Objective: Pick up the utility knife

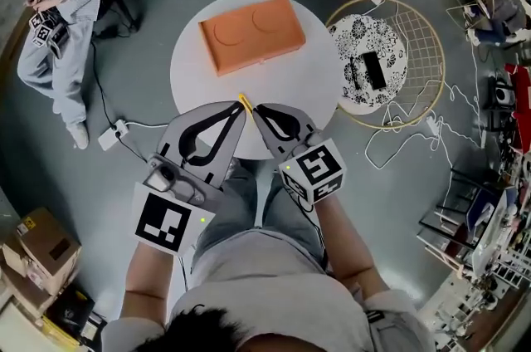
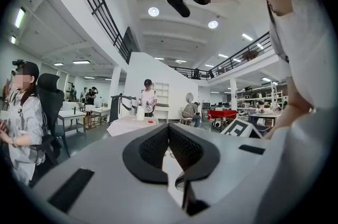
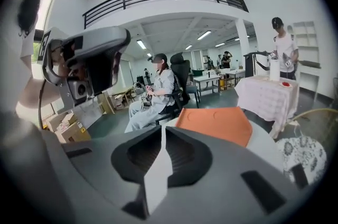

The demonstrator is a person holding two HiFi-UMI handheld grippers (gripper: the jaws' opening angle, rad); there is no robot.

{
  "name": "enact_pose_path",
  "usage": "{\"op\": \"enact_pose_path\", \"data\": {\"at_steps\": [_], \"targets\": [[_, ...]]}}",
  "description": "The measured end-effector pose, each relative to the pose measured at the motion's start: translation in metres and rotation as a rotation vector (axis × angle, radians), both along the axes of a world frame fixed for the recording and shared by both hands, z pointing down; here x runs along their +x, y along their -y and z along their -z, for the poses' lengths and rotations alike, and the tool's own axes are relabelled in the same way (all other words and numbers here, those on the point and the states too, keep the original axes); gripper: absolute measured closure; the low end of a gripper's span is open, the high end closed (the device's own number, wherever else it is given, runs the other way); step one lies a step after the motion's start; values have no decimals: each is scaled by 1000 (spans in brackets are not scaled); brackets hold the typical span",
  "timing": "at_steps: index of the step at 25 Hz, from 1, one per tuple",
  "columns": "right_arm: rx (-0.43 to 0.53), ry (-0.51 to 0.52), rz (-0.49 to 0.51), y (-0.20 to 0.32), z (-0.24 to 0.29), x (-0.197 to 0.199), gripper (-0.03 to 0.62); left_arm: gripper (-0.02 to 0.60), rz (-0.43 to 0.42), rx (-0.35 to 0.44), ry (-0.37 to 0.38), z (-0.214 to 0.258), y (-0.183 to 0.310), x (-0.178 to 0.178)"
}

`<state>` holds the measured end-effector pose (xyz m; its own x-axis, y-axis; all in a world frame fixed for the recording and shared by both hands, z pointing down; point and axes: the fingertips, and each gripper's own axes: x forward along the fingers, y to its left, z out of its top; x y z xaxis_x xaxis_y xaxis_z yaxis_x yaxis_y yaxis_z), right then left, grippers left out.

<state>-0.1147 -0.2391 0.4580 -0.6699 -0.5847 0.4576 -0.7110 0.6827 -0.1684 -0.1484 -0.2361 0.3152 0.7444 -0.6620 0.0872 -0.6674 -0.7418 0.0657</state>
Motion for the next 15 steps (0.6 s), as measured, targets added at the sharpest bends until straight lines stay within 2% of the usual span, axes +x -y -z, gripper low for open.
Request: {"op": "enact_pose_path", "data": {"at_steps": [7,15], "targets": [[-79,-64,-57,-1,-57,4,555,571,-52,-33,-12,-27,5,3],[-176,-138,-74,-4,-117,8,533,571,-59,-83,-22,-58,8,2]]}}
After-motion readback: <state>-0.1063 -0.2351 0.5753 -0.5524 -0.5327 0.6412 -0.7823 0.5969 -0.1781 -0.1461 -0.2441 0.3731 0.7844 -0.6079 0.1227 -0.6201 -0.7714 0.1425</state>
